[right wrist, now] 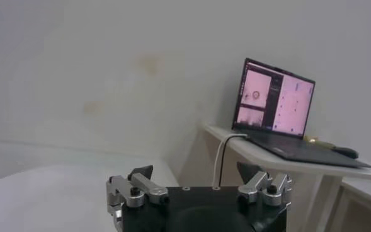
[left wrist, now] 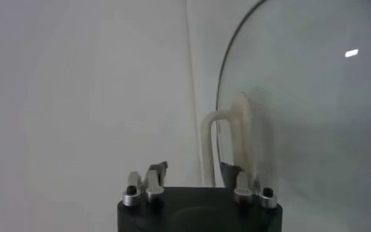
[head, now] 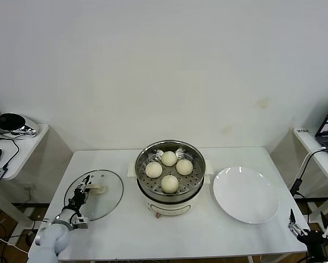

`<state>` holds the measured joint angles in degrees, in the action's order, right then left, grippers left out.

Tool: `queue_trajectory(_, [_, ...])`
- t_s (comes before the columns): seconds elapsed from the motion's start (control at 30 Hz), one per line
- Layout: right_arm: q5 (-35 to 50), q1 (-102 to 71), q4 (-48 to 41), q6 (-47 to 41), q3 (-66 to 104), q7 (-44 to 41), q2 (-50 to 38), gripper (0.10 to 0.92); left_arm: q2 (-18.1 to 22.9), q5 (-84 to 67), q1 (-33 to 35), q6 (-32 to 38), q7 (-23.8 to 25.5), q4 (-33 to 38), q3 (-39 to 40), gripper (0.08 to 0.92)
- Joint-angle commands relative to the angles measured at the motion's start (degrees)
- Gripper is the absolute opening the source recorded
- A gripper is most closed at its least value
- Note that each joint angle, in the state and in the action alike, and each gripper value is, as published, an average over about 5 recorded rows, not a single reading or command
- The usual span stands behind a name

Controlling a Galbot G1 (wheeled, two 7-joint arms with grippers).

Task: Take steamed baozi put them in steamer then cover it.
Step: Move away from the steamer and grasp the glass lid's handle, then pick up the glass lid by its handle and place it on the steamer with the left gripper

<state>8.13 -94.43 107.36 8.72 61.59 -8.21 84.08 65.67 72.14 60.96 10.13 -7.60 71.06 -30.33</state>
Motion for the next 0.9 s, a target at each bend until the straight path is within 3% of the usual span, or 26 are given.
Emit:
queue_trajectory(0.03, [-0.26,-0.11,-0.54,0.21,-0.16,-0.04,0.10,0.823,0.14,-0.88,-1.04,0.20,-0.16,-2.78,0.43,0.393])
queue_trajectory(0.23, [-0.73,-0.28,-0.65,0.53,-0.24,-0.20,0.16,0.823,0.54,-2.13,0.33,-0.20,-3.09,-1.95,-0.13,0.221])
queue_trajectory(0.37, [-1.22,-0.27,-0.69,0.73,-0.75,-0.40,0.24,0.823,0.44,-3.11,3.44,-1.42,-5.22,3.31,-1.21,0.152])
queue_trajectory(0.63, [-1.86,-0.11,-0.47,0.93,-1.62,-0.81,0.13,0.823,-0.91,-4.70,13.13,-5.73,-6.09,19.58,-4.74,0.149])
queue_trajectory(0.9, [-2.99,-0.13,-0.33,1.22,-3.02,-1.19,-0.06,0.823,-4.10,-10.72,24.74,-14.64,2.82,38.25,-11.51,0.149])
